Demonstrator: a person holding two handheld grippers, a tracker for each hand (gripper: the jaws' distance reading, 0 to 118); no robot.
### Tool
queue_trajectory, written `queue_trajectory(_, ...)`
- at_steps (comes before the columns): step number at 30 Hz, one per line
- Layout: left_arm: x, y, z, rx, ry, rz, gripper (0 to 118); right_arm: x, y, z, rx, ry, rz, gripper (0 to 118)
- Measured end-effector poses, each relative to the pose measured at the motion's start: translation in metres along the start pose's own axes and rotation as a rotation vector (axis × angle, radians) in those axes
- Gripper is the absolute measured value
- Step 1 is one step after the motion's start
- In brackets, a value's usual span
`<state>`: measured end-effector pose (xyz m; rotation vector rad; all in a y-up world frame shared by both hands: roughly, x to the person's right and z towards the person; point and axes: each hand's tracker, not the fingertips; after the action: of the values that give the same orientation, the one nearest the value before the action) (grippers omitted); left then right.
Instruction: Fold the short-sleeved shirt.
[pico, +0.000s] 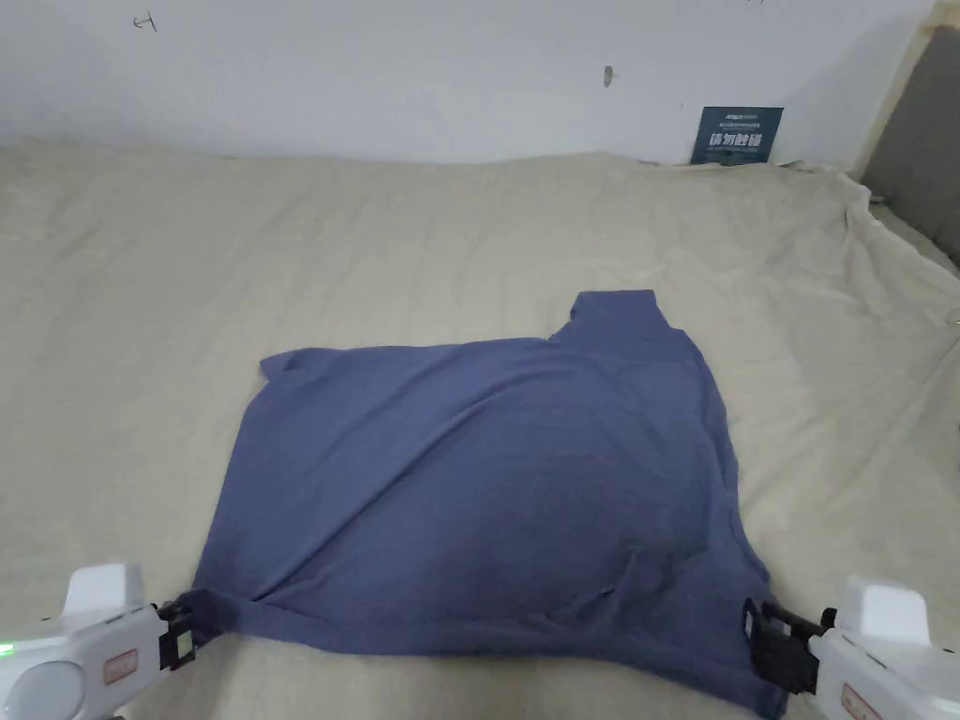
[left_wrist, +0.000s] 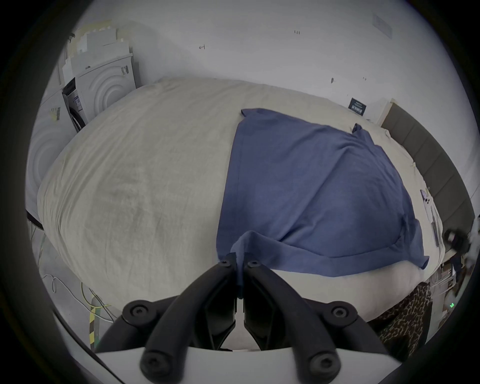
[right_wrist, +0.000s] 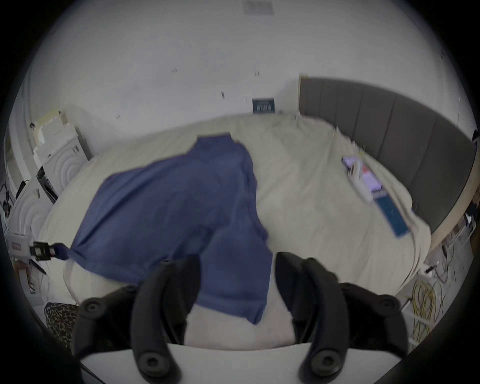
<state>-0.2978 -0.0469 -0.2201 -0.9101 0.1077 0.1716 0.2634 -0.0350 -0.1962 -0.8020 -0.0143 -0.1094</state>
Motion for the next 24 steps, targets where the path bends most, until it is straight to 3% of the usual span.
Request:
queue_trajectory(10, -0.004, 0.006, 0.002, 0.006, -0.002, 0.034, 2, 0.006, -0.044, -0.039, -0.146, -0.008, 0.031, 65)
queue_trajectory(12, -0.004, 0.005, 0.002, 0.002, -0.001, 0.035, 2, 0.004, -0.046, -0.042, -0.148, 0.002, 0.032, 54)
queue_trajectory(14, -0.004, 0.004, 0.001, 0.002, 0.0, 0.035, 2, 0.004, -0.047, -0.045, -0.141, 0.014, 0.029, 34)
queue_trajectory(15, -0.004, 0.004, 0.001, 0.001, -0.001, 0.036, 2, 0.004, -0.046, -0.046, -0.139, 0.023, 0.027, 7)
queue_trajectory(24, -0.008, 0.01, 0.0, 0.015, -0.004, 0.061, 2, -0.003, -0.02, -0.016, -0.037, 0.064, 0.049, 4)
